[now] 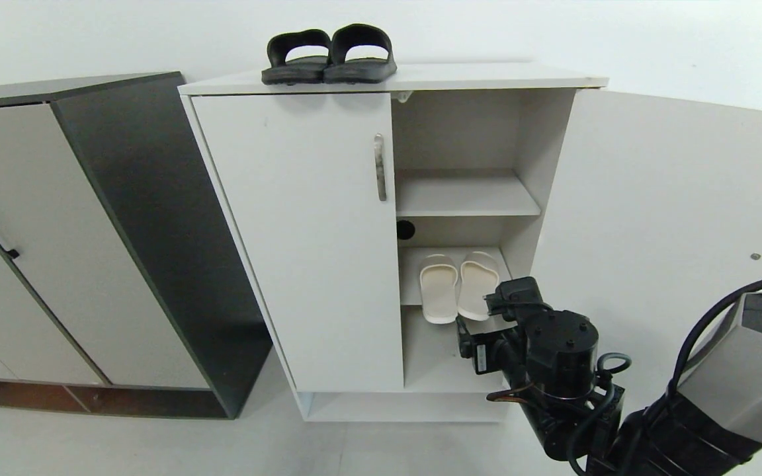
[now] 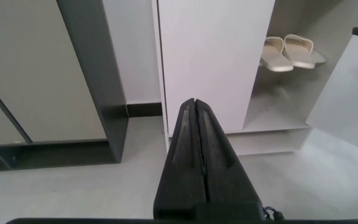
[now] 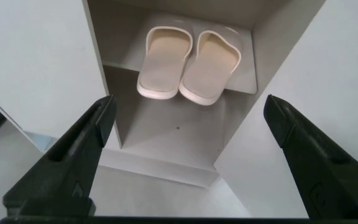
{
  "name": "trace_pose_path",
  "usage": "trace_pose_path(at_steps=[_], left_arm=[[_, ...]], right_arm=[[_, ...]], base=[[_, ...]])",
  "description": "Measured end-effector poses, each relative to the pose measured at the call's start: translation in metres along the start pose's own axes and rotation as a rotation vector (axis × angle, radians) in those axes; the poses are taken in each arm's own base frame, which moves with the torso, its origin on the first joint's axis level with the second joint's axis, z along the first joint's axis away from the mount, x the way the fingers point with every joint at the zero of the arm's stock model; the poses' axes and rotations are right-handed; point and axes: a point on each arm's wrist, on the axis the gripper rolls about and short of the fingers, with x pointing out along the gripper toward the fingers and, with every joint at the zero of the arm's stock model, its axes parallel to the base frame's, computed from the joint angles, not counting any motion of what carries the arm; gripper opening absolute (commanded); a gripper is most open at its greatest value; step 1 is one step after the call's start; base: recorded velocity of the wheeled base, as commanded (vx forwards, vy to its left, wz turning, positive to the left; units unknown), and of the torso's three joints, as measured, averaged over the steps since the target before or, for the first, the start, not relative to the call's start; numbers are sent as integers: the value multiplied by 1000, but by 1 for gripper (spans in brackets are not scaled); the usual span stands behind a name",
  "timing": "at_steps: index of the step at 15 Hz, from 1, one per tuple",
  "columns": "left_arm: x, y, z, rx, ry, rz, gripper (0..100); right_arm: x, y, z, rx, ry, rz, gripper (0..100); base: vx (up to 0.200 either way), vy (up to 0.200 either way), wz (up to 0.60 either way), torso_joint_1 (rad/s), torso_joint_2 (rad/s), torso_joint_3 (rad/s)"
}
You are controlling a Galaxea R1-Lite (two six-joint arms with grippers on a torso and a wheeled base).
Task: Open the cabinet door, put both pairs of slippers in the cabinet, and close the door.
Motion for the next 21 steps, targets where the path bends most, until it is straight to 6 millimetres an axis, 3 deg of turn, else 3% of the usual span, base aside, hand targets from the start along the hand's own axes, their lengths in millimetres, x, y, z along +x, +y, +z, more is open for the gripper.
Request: trace_pose_path(at_steps=[15,21], left_arm=[[0,0,0,0,0,-1,0],[0,0,0,-2,0,-1,0]], right_arm=[[4,-9,0,12,-12,-28,100],[5,-14,-2,-6,-14,-36,100]], base=[[0,200,0,3,2,7],[0,0,0,0,0,0]])
